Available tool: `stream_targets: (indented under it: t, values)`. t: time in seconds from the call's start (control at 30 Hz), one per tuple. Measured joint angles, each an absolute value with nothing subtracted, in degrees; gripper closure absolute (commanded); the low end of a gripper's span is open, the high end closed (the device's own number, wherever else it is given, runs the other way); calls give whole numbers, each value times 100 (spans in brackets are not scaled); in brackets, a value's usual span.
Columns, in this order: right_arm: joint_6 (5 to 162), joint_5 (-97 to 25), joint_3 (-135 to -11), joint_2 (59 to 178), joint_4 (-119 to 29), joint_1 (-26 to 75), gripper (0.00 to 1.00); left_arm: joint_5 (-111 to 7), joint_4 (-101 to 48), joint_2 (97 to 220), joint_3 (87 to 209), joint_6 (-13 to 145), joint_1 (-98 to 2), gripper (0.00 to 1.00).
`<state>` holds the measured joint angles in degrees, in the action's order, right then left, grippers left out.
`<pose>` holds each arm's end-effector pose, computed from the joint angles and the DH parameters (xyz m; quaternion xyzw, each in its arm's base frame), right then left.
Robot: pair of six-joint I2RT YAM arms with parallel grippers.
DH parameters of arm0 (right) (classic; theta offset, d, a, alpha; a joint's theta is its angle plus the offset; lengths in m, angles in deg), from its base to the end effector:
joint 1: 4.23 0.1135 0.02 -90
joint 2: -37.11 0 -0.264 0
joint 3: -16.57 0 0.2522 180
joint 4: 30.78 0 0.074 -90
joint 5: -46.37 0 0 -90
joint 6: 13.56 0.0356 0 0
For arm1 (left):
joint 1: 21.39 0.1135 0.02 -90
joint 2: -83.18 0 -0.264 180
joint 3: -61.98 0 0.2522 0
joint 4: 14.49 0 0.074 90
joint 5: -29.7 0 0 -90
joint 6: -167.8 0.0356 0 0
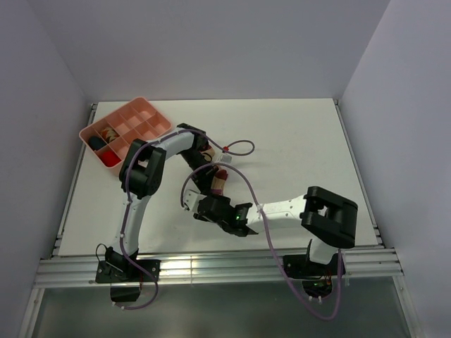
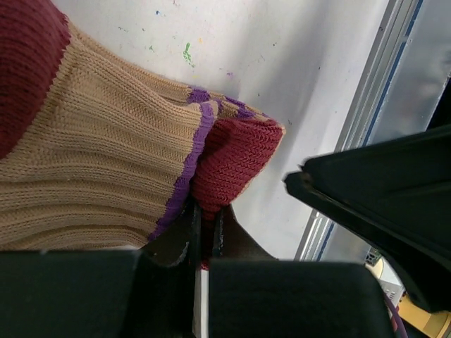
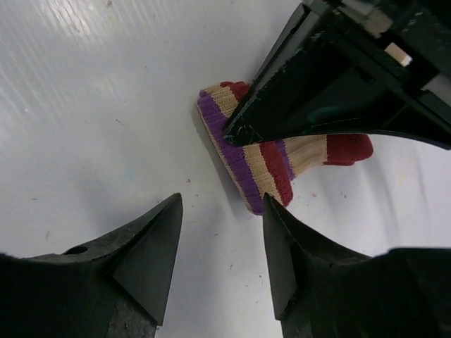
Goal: Roll the socks
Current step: Roll the sock at the center of the board.
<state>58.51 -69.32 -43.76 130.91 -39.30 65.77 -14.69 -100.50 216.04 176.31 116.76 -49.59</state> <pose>0.1262 0.3017 0.1669 -0.5532 0.7038 -0.0084 0.4455 0.3527 -0.2180 0.1311 -0.4649 -0.7889 0.3937 0.0801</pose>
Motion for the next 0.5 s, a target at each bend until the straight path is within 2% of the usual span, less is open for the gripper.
stream_targets:
  t: [0.5]
  values:
    - [5399,-7313,-4562,13945,-3491,6575,45,-1471,-10101,21619,17631,11676,-4959,99]
